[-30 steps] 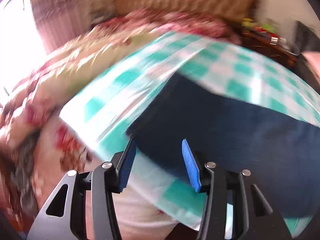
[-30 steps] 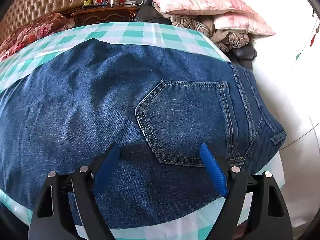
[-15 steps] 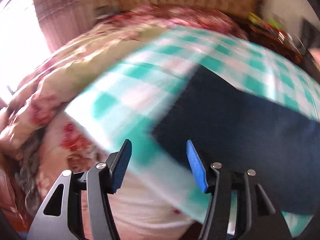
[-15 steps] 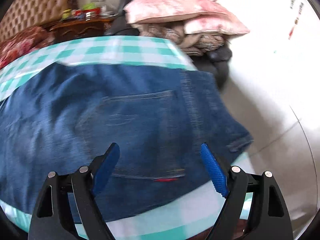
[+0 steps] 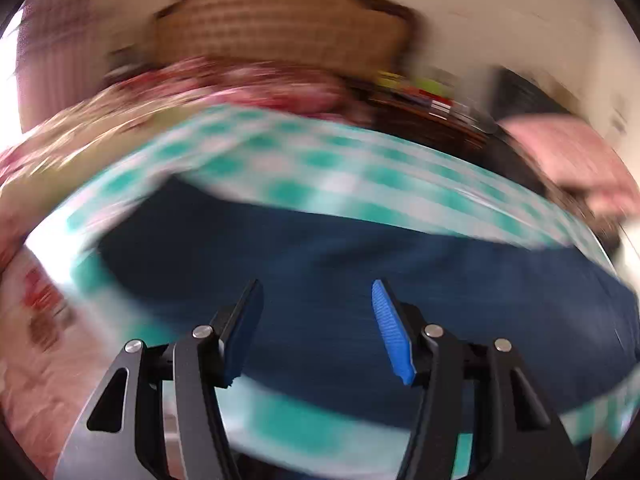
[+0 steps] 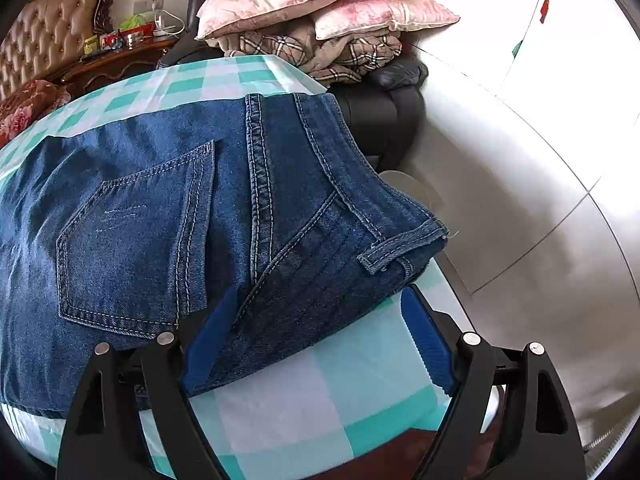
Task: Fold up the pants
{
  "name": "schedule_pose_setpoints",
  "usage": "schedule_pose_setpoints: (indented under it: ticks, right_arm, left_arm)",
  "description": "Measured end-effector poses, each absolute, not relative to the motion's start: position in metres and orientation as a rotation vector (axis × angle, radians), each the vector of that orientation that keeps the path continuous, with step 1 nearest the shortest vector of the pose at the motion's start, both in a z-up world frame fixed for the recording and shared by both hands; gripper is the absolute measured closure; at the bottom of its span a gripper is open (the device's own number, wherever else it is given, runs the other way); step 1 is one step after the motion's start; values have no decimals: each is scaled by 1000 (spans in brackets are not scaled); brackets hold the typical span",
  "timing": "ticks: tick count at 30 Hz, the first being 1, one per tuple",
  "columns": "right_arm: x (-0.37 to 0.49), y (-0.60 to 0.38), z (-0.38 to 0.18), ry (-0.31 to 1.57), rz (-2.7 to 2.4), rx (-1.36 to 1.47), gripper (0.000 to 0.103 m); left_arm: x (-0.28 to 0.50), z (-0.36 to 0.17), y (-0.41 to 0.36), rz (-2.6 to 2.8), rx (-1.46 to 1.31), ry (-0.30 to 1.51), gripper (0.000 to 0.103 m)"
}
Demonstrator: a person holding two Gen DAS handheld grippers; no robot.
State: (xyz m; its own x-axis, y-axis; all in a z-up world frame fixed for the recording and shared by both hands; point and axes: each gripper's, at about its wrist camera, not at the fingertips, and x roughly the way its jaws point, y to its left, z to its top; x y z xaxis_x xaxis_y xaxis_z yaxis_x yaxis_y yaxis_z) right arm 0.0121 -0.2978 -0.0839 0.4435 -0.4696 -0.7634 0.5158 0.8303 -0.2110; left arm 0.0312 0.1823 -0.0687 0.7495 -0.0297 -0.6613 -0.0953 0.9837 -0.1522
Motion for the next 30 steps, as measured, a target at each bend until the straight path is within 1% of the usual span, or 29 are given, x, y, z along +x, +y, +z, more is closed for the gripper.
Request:
schedule_pose_setpoints:
  ticks: [3, 4, 5, 6, 8, 11, 16, 22, 25, 30]
  right_arm:
    - [2, -301, -68, 873, -633, 131, 23]
    - [-3, -305, -61, 845, -650, 145, 23]
    - [-7, -308, -55, 824, -652, 156, 23]
    - [-10, -311, -52, 818, -648, 164, 23]
    - [-15, -318, -47, 812, -633, 171, 23]
    - [-18, -322, -43, 814, -591, 200, 23]
    - [-5, -296, -43, 811, -478, 162, 23]
    - [18, -255, -61, 855, -423, 43, 23]
    - [23, -259, -79, 929, -454, 46, 23]
    - [18, -269, -85, 946, -443, 118, 22]
  left_arm:
    - [34, -70, 102, -127, -91, 744, 49]
    - [33, -72, 71, -192, -37, 750, 54]
    - [30, -75, 42, -246, 11, 753, 56]
    - [29, -79, 25, -278, 33, 760, 56]
    - [28, -90, -12, -370, 65, 799, 64]
    - [27, -108, -43, -416, 112, 850, 67]
    - [25, -121, -49, -410, 135, 866, 69]
    - [24, -119, -34, -383, 113, 883, 69]
    - [26, -116, -10, -337, 91, 883, 69]
    - [39, -116, 58, -191, 19, 881, 69]
